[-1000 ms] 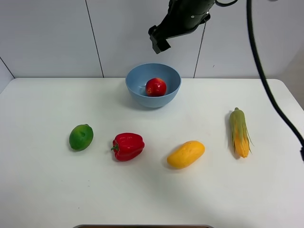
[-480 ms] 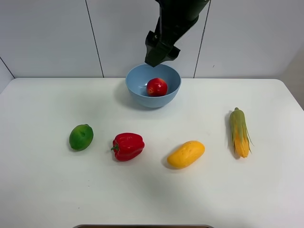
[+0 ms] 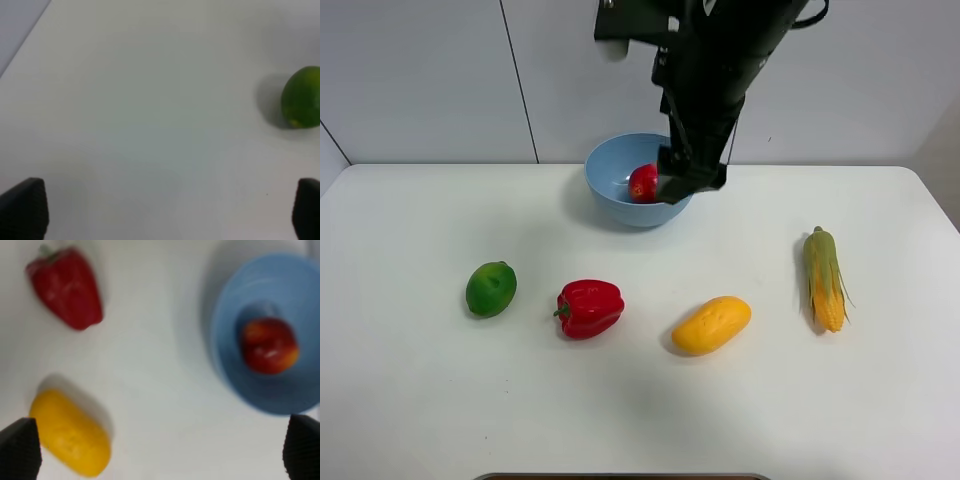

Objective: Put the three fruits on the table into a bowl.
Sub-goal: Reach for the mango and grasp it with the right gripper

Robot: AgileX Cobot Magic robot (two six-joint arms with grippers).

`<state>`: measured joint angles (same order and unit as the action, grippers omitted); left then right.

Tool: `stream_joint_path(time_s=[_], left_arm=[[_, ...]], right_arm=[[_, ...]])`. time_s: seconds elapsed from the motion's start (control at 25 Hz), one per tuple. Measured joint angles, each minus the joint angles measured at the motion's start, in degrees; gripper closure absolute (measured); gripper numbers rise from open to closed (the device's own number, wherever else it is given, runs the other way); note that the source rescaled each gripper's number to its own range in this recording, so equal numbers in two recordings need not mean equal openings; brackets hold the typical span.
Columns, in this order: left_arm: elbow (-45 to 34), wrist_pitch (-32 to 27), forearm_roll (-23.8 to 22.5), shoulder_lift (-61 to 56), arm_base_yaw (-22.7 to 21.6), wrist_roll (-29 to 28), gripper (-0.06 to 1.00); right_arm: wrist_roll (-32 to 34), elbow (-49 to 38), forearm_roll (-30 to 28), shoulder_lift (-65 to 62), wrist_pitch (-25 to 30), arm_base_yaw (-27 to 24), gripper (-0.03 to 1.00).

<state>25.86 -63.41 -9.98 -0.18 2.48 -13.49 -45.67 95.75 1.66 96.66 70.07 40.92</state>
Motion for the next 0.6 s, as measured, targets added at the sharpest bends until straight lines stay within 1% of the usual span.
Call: stream_joint_path(time_s=[0.24, 0.44, 0.6], left_arm=[[0.0, 0.0, 0.0, 0.0, 0.0, 0.0, -0.06], [0.0, 0.0, 0.0, 0.0, 0.0, 0.0, -0.06], [0.0, 0.0, 0.0, 0.0, 0.0, 0.0, -0.06]], right_arm=[[-2.6, -7.3, 0.6, -0.7, -0.1, 0.0, 0.05], [-3.7, -12.8, -2.5, -0.7, -0.2, 0.0, 0.05], [-4.9, -17.3, -3.0, -0.7, -0.1, 0.0, 0.05]])
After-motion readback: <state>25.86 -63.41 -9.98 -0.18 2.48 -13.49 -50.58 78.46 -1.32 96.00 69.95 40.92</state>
